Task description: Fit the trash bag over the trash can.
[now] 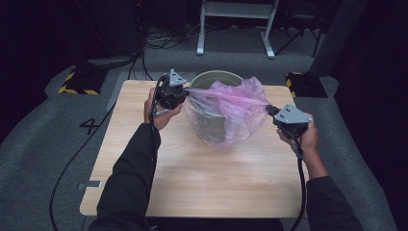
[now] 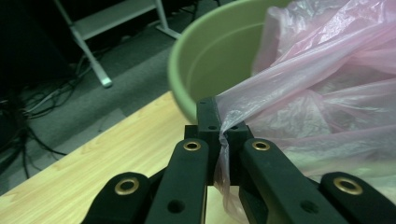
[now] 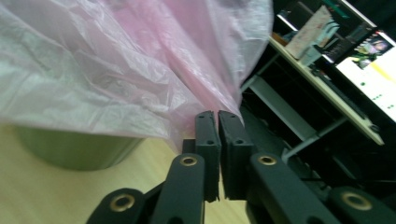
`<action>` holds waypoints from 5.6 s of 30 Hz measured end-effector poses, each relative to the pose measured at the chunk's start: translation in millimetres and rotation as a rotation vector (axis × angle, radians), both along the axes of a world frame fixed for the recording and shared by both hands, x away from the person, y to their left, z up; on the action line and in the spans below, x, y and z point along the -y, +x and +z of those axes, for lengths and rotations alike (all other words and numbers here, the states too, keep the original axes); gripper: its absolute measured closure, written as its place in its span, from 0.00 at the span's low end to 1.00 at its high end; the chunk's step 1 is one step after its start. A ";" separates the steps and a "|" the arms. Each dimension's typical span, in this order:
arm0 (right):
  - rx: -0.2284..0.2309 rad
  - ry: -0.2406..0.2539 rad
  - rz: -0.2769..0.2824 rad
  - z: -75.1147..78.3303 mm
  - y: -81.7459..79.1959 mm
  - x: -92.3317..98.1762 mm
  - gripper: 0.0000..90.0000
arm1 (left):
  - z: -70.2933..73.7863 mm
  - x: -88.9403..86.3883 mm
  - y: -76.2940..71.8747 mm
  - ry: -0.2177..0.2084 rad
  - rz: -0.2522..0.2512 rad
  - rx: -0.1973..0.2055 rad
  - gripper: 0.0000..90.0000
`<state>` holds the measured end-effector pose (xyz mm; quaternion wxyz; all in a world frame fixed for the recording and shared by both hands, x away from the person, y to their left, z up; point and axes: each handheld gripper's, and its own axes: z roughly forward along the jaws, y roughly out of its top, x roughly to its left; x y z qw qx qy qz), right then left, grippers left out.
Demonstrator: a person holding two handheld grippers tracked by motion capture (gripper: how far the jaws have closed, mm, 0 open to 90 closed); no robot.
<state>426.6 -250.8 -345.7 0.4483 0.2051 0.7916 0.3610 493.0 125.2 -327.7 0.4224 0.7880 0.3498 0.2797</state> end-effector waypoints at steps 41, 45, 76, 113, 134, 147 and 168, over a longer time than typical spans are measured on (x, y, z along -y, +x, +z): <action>-0.060 0.144 0.271 -3.1 -71.7 -75.0 0.69 | -15.1 -9.2 -3.2 -0.033 0.033 -0.013 0.99; -0.053 0.134 0.222 -9.4 -64.3 -65.3 0.91 | -16.2 -9.8 -1.8 -0.032 0.038 -0.014 0.99; -0.195 0.226 -0.061 -48.3 7.9 16.7 1.00 | -41.0 -14.8 20.8 -0.036 0.075 -0.073 0.99; -0.137 0.290 0.046 18.3 40.0 7.2 0.75 | -21.7 -24.9 21.7 -0.121 -0.011 -0.041 0.66; -0.273 0.364 0.117 2.9 76.9 -1.9 0.99 | -32.9 -12.5 30.7 -0.093 -0.103 -0.089 1.00; -0.276 0.464 0.165 8.5 69.9 9.5 0.62 | -25.3 -24.0 29.7 -0.159 -0.014 -0.028 0.91; -0.367 0.484 0.151 4.7 87.3 14.7 0.82 | -28.0 -12.0 36.7 -0.087 -0.010 -0.063 0.99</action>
